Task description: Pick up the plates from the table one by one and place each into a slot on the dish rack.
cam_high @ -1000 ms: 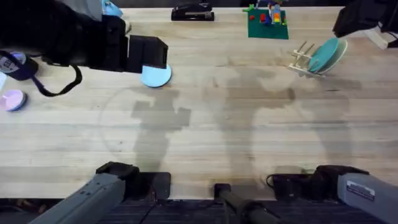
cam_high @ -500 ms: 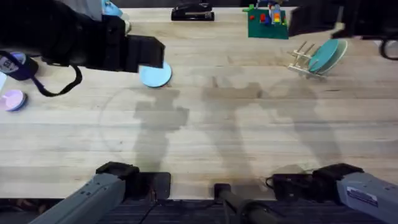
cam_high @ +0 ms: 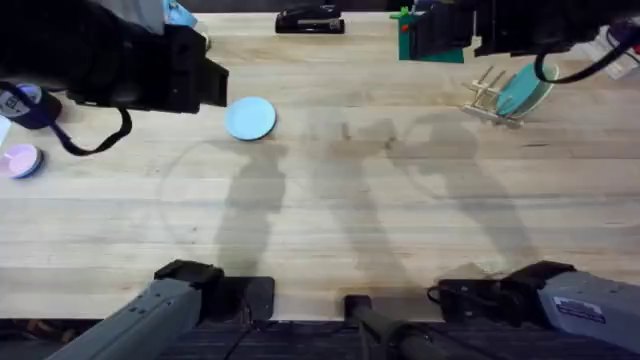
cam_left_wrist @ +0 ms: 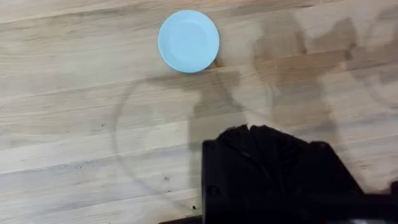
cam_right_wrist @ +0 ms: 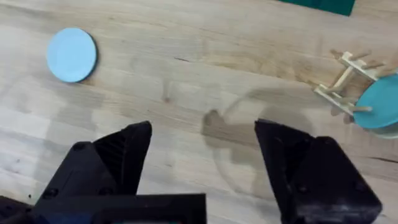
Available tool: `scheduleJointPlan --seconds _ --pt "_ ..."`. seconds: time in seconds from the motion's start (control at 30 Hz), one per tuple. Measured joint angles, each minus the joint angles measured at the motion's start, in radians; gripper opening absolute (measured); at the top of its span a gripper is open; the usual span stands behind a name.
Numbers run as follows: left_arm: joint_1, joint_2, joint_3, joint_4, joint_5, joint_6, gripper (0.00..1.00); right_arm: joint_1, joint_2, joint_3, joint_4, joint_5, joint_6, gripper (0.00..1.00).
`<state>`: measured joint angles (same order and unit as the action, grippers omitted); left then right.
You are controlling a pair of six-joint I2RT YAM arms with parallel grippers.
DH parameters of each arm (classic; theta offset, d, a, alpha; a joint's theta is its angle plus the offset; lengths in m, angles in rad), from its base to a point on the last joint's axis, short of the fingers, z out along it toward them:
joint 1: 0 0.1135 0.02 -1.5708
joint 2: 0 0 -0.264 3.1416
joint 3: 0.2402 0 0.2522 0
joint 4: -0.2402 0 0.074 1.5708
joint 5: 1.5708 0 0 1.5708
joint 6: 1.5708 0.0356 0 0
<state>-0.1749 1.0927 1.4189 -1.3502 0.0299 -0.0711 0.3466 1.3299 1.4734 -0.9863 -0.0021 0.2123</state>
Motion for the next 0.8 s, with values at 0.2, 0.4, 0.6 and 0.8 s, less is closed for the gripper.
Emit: scheduleJointPlan --seconds 0.2,0.4,0.6,0.8 --pt "0.0 0.0 0.0 0.0 0.0 0.0 0.042 0.0 0.006 0.0 0.007 0.0 0.0 0.994" --pt "0.0 0.0 0.0 -0.005 0.004 0.0 0.042 0.0 0.006 0.0 0.014 0.0 0.0 0.994" --pt "0.004 0.0 -0.001 0.0 0.04 0.0 0.042 0.0 0.006 0.0 0.014 0.0 0.0 0.993" --pt "0.103 0.0 -0.054 0.031 0.116 0.009 0.042 0.0 0.006 0.0 0.014 0.0 0.0 0.995"
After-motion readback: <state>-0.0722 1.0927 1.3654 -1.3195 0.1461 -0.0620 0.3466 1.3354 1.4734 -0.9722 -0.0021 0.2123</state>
